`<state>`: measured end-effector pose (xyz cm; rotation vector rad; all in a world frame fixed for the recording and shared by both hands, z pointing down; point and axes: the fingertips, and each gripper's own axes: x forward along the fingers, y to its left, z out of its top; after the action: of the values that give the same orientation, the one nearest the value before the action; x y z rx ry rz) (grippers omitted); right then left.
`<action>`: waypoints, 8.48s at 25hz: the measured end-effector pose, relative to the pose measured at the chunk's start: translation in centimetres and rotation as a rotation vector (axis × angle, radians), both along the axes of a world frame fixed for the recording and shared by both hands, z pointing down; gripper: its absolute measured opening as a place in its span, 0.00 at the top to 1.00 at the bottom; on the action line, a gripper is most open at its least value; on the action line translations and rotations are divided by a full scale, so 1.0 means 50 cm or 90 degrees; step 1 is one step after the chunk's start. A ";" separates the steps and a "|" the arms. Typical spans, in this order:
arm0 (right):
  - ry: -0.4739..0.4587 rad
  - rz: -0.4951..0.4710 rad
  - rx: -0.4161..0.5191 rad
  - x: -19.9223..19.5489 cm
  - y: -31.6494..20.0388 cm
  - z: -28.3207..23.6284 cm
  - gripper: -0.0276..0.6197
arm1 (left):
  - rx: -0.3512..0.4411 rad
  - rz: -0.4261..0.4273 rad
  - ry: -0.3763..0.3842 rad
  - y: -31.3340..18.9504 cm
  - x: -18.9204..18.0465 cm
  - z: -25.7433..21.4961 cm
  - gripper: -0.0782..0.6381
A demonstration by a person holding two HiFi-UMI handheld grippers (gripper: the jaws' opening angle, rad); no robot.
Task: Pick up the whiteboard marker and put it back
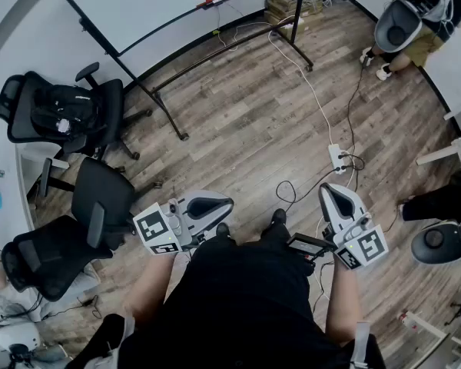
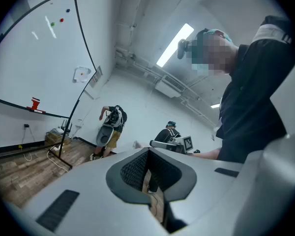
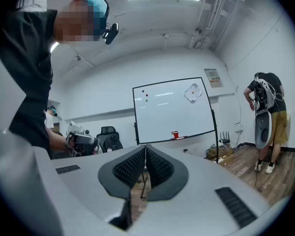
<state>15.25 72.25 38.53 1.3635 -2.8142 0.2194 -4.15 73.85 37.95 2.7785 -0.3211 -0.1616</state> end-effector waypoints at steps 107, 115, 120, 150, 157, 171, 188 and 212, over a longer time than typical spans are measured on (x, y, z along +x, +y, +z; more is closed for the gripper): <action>0.009 -0.266 -0.103 -0.288 -1.429 0.118 0.93 | -0.048 -0.161 -0.115 -1.494 -0.067 0.117 0.87; -0.011 -0.363 -0.092 -0.220 -1.630 0.102 0.92 | -0.039 -0.251 -0.205 -1.680 -0.039 0.097 0.87; 0.000 -0.436 -0.094 -0.218 -1.710 0.128 0.93 | -0.038 -0.300 -0.282 -1.762 -0.040 0.120 0.87; 0.003 -0.426 -0.171 -0.233 -1.814 0.196 0.92 | 0.069 -0.287 -0.872 -1.939 -0.091 0.411 0.77; 0.011 -0.423 -0.180 -0.227 -1.806 0.204 0.92 | 0.065 -0.292 -0.887 -1.942 -0.093 0.419 0.76; 0.012 -0.434 -0.182 -0.237 -1.796 0.210 0.92 | 0.051 -0.299 -0.921 -1.963 -0.107 0.447 0.76; 0.021 -0.436 -0.177 -0.230 -1.786 0.216 0.93 | 0.052 -0.300 -0.942 -1.966 -0.101 0.450 0.79; 0.024 -0.408 -0.106 -0.201 -1.835 0.143 0.92 | 0.143 -0.321 -0.528 -1.914 0.080 0.168 0.80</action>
<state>5.21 -19.48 45.67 0.3882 -2.9361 0.3903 -0.18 -21.86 46.34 2.7671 -1.2579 0.9069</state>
